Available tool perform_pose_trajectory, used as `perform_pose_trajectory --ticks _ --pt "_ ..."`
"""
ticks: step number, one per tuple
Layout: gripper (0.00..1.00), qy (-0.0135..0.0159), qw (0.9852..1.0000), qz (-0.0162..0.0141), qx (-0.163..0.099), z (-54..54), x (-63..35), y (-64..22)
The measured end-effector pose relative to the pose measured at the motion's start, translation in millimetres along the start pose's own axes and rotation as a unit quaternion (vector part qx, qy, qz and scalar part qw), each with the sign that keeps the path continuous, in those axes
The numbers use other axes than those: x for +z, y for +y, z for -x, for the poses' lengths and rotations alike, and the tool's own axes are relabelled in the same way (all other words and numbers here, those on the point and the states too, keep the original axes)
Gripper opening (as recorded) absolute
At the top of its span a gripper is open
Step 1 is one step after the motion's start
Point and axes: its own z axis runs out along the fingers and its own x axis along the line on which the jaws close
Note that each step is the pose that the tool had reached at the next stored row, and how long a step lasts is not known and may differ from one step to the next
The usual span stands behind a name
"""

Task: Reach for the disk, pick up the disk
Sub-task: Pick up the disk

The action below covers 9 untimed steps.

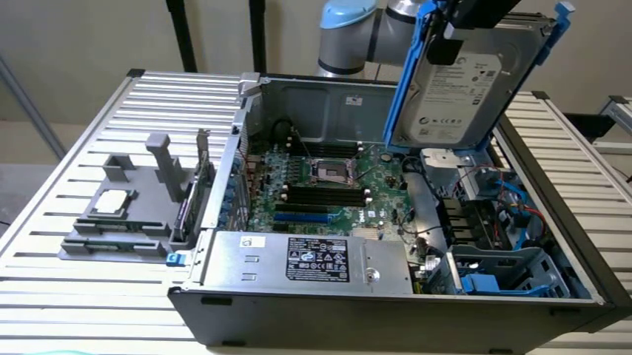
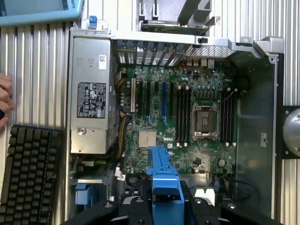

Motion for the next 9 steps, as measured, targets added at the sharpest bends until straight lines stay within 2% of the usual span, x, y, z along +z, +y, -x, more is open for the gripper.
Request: perform_pose_trajectory --ticks 9 --pt "0.33 0.0000 1.0000 0.0007 0.000 -25.9 -2.2 -19.1"
